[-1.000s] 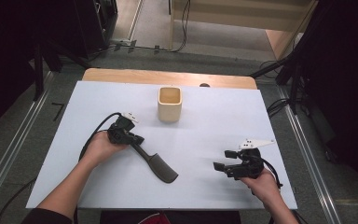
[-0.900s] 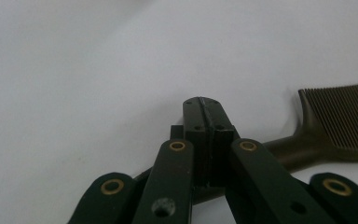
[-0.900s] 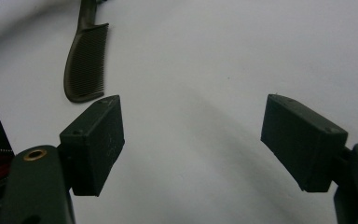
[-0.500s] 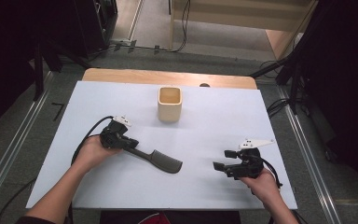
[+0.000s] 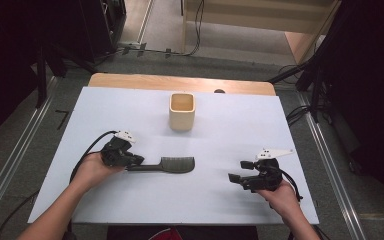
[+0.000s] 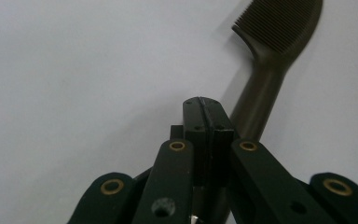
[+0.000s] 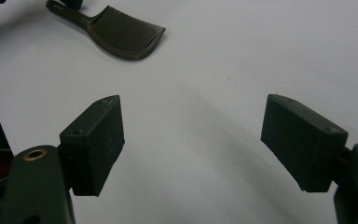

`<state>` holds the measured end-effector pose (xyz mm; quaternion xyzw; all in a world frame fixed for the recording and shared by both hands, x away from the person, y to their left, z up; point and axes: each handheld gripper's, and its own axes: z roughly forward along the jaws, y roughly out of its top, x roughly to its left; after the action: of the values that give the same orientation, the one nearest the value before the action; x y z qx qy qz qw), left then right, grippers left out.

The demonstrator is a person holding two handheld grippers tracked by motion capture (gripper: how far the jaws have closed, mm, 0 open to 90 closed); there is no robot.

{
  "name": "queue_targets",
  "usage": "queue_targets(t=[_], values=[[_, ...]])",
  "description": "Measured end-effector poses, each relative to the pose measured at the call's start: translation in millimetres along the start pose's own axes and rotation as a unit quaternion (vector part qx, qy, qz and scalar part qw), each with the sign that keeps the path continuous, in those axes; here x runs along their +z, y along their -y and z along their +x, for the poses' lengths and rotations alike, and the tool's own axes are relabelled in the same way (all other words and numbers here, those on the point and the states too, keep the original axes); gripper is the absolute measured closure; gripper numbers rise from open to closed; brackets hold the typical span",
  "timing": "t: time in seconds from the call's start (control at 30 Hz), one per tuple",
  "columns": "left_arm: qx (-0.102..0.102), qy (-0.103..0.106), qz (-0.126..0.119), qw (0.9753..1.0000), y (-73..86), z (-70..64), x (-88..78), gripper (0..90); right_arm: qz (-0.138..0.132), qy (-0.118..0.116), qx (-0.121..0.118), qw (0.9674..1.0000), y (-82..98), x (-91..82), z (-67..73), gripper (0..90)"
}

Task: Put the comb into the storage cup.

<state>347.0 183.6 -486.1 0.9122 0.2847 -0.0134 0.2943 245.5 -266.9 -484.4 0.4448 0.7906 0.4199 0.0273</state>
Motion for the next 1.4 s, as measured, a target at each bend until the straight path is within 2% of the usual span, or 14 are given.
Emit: queue_targets(t=[0.13, 0.6, 0.83, 0.93, 1.03, 1.17, 1.27, 1.4], values=[[-0.007, 0.001, -0.001, 1.0, 5.7, -1.9, -2.1, 90.0, -0.001, 0.0, -0.001, 1.0, -0.4, 0.7, 0.0, 19.4], [0.009, 0.008, 0.004, 0.9999, 12.7, -19.3, -1.9, 90.0, 0.001, -0.001, -0.005, 1.0, -1.7, 2.1, 0.3, 19.3], [0.003, 0.017, 0.0, 0.9999, 12.9, -21.4, -0.2, 89.7, 0.001, -0.002, -0.004, 1.0, -2.1, 2.8, 0.6, 19.3], [-0.003, 0.009, -0.012, 0.9999, 12.9, -19.2, -1.4, 82.7, 0.001, -0.002, -0.005, 1.0, -2.1, 2.7, 0.6, 19.3], [-0.028, 0.029, -0.035, 0.9986, 12.8, -13.7, -7.2, 74.3, 0.001, -0.002, -0.004, 1.0, -2.1, 2.9, 0.5, 19.4], [-0.052, 0.037, -0.073, 0.9953, 13.2, -15.7, -17.5, 53.6, 0.001, -0.001, -0.005, 1.0, -2.0, 2.7, 1.0, 19.3], [-0.055, 0.028, -0.098, 0.9933, 18.3, -20.5, -22.9, 43.3, 0.003, -0.002, -0.006, 1.0, -2.0, 2.7, 0.8, 19.4], [-0.054, 0.024, -0.114, 0.9917, 23.5, -27.3, -29.2, 39.6, 0.004, -0.002, -0.006, 1.0, -2.2, 3.2, 1.4, 19.3]])
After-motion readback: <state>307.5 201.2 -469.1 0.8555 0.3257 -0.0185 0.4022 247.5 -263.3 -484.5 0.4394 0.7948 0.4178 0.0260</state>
